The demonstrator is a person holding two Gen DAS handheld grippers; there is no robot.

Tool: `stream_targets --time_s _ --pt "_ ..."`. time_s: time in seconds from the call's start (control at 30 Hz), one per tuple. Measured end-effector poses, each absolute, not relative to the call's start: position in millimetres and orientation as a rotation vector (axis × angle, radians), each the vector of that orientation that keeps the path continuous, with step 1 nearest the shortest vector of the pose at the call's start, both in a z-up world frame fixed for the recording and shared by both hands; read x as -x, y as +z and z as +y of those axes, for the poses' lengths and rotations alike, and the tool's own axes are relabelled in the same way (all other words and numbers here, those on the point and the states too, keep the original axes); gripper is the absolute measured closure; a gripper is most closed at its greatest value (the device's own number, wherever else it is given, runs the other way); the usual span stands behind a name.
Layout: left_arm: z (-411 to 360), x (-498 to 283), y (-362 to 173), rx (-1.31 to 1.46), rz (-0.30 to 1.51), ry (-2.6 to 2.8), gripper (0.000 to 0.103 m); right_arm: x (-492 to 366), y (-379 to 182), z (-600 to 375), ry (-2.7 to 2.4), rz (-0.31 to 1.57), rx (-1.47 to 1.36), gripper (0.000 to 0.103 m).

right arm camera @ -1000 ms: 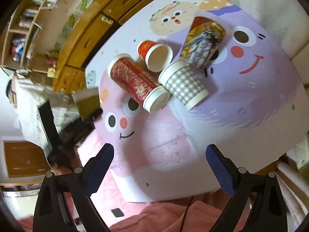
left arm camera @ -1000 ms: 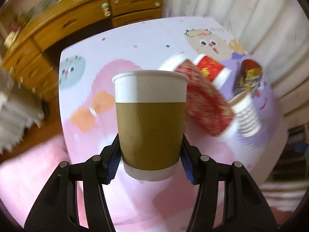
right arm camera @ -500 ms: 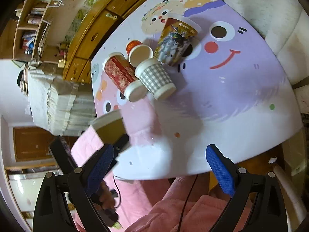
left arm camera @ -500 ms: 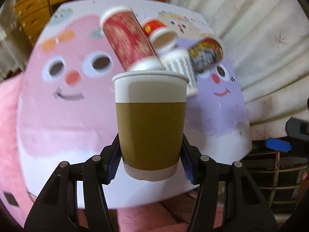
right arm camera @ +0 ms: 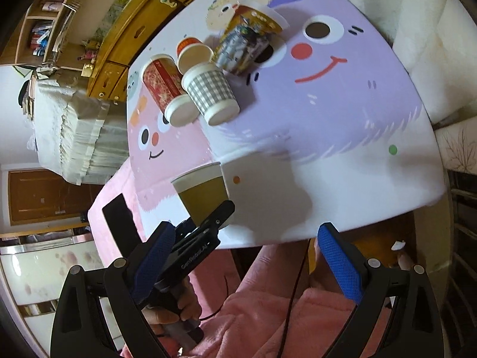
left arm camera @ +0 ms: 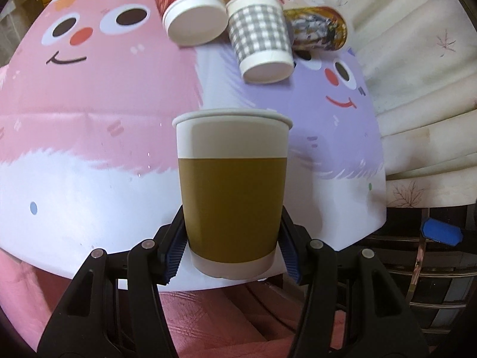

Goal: Flip cup upright
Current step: 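Carry the brown-sleeved cup with the left gripper toward the right tool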

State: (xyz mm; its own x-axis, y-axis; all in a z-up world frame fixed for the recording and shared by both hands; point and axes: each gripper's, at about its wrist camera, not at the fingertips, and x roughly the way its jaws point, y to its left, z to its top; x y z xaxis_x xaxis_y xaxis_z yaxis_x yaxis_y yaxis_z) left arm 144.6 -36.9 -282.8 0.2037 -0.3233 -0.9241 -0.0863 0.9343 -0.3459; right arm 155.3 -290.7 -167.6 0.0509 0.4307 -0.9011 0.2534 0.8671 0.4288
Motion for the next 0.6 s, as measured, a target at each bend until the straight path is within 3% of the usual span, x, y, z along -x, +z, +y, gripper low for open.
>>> stream_targets --time_s 0.23,0.37,0.6 --pt "-39.7 -143.6 -294.1 0.365 1.448 -0.203 0.047 -154.6 -176.0 -294.2 0.145 1.557 -0.58 0.005" --pt "-41.9 -145.0 -297.0 0.332 1.468 -0.202 0.023 -155.8 -179.8 -293.4 0.148 1.568 -0.582 0.005" --pt "-35.2 -137.5 -281.0 0.288 1.489 -0.227 0.022 -157.9 -184.9 -282.3 0.146 1.574 -0.572 0.005"
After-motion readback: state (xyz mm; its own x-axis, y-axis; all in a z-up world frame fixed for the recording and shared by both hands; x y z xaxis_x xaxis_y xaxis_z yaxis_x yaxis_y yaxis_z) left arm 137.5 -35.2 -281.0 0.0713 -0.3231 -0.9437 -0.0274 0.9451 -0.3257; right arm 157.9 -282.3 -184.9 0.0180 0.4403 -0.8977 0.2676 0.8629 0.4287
